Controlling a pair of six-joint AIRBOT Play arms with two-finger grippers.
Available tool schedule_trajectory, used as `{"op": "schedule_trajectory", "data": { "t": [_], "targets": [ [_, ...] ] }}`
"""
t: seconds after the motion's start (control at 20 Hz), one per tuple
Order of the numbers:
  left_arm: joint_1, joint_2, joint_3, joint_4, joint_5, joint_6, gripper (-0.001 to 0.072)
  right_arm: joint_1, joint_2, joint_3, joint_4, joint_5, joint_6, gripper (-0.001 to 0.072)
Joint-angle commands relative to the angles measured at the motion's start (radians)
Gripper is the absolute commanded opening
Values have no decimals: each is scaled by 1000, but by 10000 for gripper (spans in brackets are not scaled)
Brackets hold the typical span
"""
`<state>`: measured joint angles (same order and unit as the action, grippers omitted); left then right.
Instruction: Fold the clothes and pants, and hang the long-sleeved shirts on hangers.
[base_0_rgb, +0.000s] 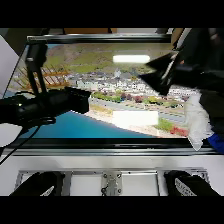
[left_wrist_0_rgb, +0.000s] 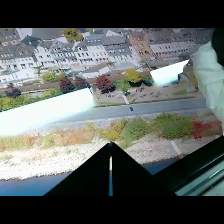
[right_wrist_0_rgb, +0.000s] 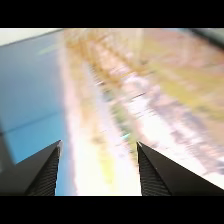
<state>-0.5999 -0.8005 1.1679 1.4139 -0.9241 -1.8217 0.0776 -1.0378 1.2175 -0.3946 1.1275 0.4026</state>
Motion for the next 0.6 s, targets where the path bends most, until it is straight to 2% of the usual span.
{"op": "schedule_trajectory", "data": {
  "t": [0.0,0.15,0.2,0.25,0.3,0.55],
  "targets": [
    [-42,-55,0,-1,0,0,18,145,1,-111,-37,7,17,512],
    [-48,-88,0,-1,0,0,18,159,1,-126,-36,6,17,507],
    [-48,-96,0,-1,0,0,18,159,1,-126,-36,6,17,388],
    [-48,-105,0,-1,0,0,18,159,1,-126,-36,7,17,140],
    [-48,-113,0,-1,0,0,18,159,1,-126,-36,6,16,24],
    [-48,-124,0,-1,4,0,18,159,1,-126,-31,6,14,21]
  ]
}}
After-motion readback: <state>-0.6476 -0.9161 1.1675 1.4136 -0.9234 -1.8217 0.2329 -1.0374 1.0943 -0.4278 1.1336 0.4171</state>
